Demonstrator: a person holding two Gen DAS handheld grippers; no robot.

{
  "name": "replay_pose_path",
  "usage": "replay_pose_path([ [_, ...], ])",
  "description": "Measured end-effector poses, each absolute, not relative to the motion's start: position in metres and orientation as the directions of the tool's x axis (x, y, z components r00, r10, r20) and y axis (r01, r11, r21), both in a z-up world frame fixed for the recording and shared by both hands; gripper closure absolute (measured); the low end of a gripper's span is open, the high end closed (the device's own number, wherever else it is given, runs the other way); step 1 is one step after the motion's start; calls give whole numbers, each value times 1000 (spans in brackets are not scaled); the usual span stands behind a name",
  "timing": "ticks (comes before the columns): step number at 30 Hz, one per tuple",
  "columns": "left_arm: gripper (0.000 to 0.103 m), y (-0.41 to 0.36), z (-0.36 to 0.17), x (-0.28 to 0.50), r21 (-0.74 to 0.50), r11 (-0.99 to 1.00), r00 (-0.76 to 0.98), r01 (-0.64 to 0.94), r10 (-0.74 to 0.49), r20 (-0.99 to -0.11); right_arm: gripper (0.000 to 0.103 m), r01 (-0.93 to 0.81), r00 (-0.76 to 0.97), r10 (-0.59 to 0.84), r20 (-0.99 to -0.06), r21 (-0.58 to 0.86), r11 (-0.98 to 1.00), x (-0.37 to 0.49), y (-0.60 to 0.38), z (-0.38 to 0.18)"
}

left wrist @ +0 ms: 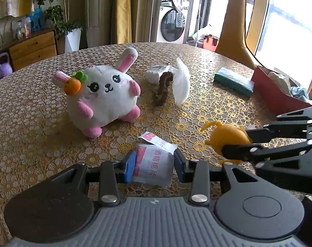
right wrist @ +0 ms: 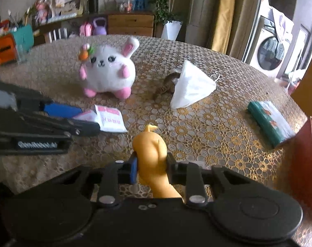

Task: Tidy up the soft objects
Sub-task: 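Carry the duck and sachet over the brown box with both tools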

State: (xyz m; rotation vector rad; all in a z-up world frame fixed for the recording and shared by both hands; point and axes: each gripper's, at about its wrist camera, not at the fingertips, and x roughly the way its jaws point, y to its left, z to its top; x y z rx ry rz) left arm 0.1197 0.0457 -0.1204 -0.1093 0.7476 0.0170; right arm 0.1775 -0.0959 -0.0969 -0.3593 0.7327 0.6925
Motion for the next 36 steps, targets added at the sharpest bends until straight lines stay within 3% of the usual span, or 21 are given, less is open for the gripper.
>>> replay_pose_path([
  [19, 64, 7, -30, 139, -90, 995, 815, 40, -85, -574, 76, -522, 616, 542, -572, 219, 824, 201, -209, 15],
  [26, 64, -45, 3, 165, -85, 984, 821, 159, -180, -542, 76, -425, 710, 454, -539, 187, 886, 218, -269, 42],
  [36, 64, -134, 14, 213, -77, 945, 777, 318, -306, -550, 75, -250, 766, 311, -562, 186, 950, 250, -339, 32],
])
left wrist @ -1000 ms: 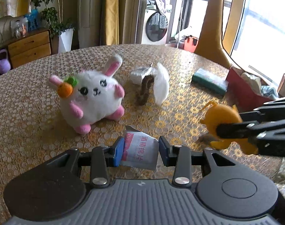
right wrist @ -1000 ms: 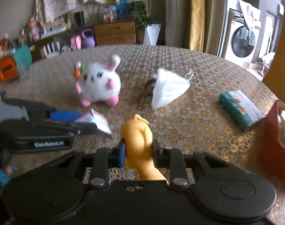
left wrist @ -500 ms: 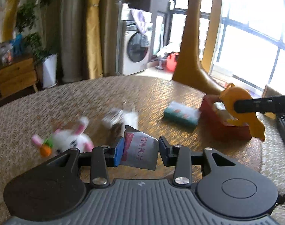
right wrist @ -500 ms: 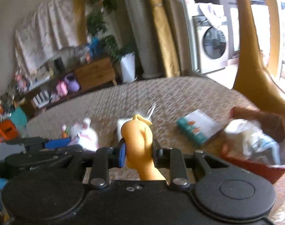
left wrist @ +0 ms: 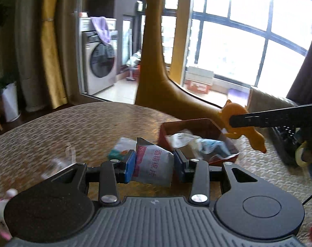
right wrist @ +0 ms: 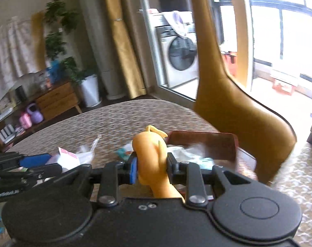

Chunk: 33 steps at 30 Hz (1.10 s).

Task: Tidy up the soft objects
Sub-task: 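Carry the duck and sachet over the brown box with both tools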

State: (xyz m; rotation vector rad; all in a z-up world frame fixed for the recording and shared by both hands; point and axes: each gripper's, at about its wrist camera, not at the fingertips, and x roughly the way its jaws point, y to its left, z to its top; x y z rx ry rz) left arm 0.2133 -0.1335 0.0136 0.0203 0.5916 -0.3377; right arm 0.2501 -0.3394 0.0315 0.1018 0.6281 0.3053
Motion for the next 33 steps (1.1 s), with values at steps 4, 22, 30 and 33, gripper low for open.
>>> replay_pose_path([
  [4, 64, -164, 9, 233, -86, 929, 747, 359, -342, -570, 75, -200, 776, 270, -570, 183, 963, 264, -358, 20],
  [22, 64, -247, -33, 343, -126, 907, 674, 402, -386, -630, 74, -45, 740, 189, -646, 232, 972, 356, -405, -35],
  [30, 64, -259, -61, 377, -128, 915, 652, 382, -364, -665, 74, -21, 707, 167, -687, 216, 976, 385, -399, -58],
  [33, 64, -261, -70, 384, -121, 918, 644, 378, -355, -677, 74, -17, 692, 155, -705, 198, 980, 391, -394, -68],
])
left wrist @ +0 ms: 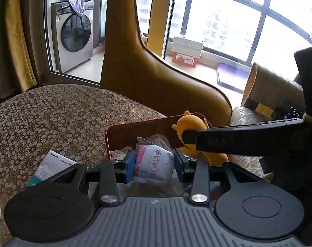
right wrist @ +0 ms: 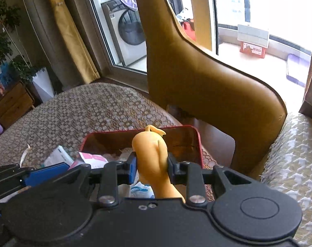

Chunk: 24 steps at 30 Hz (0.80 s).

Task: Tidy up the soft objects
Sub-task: 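Carry the duck and sachet over the brown box with both tools, then open both tools to drop the duck and sachet into the box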

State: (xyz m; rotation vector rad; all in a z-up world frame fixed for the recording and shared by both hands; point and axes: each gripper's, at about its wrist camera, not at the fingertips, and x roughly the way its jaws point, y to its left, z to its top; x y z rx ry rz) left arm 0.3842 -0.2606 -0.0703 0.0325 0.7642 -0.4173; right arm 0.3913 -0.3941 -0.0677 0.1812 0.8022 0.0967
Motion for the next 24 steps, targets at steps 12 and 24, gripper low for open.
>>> replay_pose_path([
  [12, 63, -266, -95, 397, -122, 914, 603, 387, -352, -716, 72, -23, 650, 124, -750, 143, 989, 400, -384, -90],
  [24, 40, -269, -101, 391, -105, 909, 604, 402, -350, -716, 64, -13, 659, 120, -742, 149, 989, 397, -388, -86],
])
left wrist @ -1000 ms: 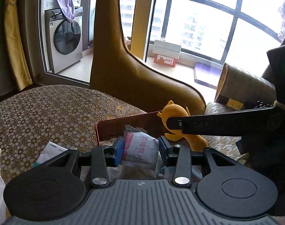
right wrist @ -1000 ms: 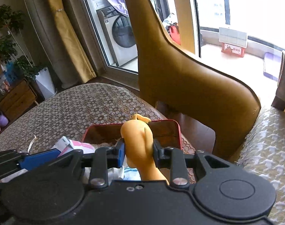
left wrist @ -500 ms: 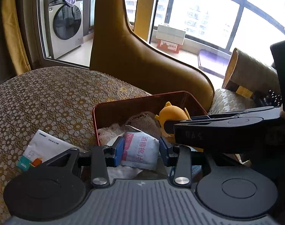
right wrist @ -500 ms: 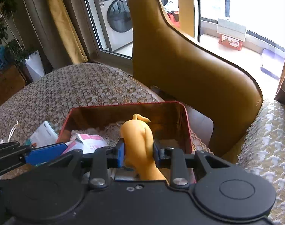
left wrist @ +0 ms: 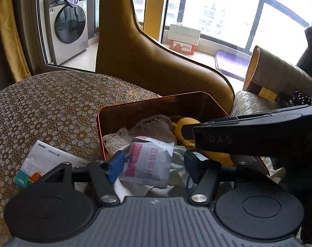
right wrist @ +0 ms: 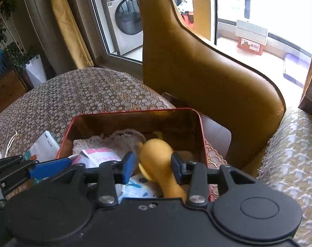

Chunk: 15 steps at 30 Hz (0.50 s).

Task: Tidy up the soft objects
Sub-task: 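Open both tools to drop the duck and sachet into the box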

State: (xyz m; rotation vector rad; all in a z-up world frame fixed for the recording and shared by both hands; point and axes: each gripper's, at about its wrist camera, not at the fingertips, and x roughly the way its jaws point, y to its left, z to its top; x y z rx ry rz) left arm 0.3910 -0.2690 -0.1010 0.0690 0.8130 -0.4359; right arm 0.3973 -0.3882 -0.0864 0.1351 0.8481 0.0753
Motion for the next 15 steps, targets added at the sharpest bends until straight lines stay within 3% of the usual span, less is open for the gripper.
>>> replay_pose_path([
  [15, 35, -242, -54, 347, -119, 914, 658, 389, -366, -658, 56, -62, 701, 166, -693, 173, 983, 351, -380, -42],
])
